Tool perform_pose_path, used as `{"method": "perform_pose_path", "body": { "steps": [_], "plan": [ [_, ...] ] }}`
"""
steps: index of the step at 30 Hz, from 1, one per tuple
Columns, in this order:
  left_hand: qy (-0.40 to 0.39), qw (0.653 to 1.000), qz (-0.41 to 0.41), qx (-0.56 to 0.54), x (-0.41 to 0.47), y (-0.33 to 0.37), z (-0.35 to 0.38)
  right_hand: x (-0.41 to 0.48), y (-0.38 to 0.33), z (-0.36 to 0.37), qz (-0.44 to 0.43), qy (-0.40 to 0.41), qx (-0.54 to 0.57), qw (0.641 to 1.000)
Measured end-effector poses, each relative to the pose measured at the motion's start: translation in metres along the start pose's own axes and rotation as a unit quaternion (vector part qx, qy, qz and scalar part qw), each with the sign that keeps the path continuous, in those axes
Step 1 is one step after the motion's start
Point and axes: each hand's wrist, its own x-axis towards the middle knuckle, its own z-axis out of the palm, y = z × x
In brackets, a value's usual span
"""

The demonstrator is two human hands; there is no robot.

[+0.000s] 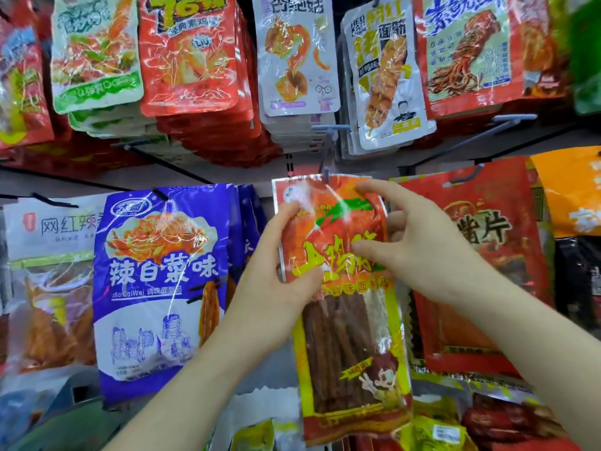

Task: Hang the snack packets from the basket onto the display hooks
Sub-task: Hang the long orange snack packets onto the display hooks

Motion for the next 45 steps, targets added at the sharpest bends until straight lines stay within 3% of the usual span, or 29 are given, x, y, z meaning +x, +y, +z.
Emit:
{"method": "perform_pose_path", "body": {
  "steps": [2,6,15,22,24,27,30,33,35,37,39,43,45],
  "plan": [
    [-0.025,0.999,-0.023,0.025,-0.013,-0.009,0.002,0.0,0.004,0.005,-0.001,0.035,-0.01,0.999],
    [-0.062,0.98,-0.064,0.179,-0.044,-0.021,0.008,-0.005,0.003,0.01,-0.01,0.056,-0.084,0.995],
    [-0.022,0.952,-0.099,0.287,-0.037,-0.02,0.017,-0.046,0.018,0.023,0.016,-0.089,-0.211,0.973],
    [-0.06,0.911,-0.111,0.392,-0.01,-0.006,0.019,0.006,0.005,0.031,-0.071,0.054,-0.355,0.931],
    [-0.057,0.907,-0.109,0.404,-0.004,-0.006,0.021,0.02,0.007,0.035,-0.066,0.056,-0.336,0.938],
    [-0.056,0.9,-0.096,0.422,-0.002,-0.011,0.023,0.032,0.019,0.035,-0.028,0.044,-0.122,0.991],
    [-0.072,0.892,-0.084,0.439,-0.009,-0.016,0.024,0.032,0.028,0.03,-0.073,0.097,-0.033,0.992],
    [-0.043,0.898,-0.067,0.433,-0.012,-0.015,0.017,0.028,0.029,0.027,-0.101,0.123,-0.03,0.987],
    [0.062,0.889,0.045,0.452,-0.006,-0.01,0.012,0.027,0.027,0.027,-0.103,0.121,-0.046,0.986],
    [0.148,0.858,0.169,0.461,0.01,-0.001,0.011,0.029,0.025,0.028,-0.1,0.115,-0.078,0.985],
    [0.151,0.834,0.22,0.483,0.029,0.005,0.015,0.03,0.024,0.028,-0.098,0.104,-0.117,0.983],
    [0.109,0.875,0.102,0.46,0.062,0.003,0.016,0.031,0.025,0.028,-0.059,0.069,-0.214,0.973],
    [0.102,0.853,0.086,0.504,0.071,-0.003,0.016,0.033,0.025,0.029,-0.034,0.029,-0.258,0.965]
  ]
}}
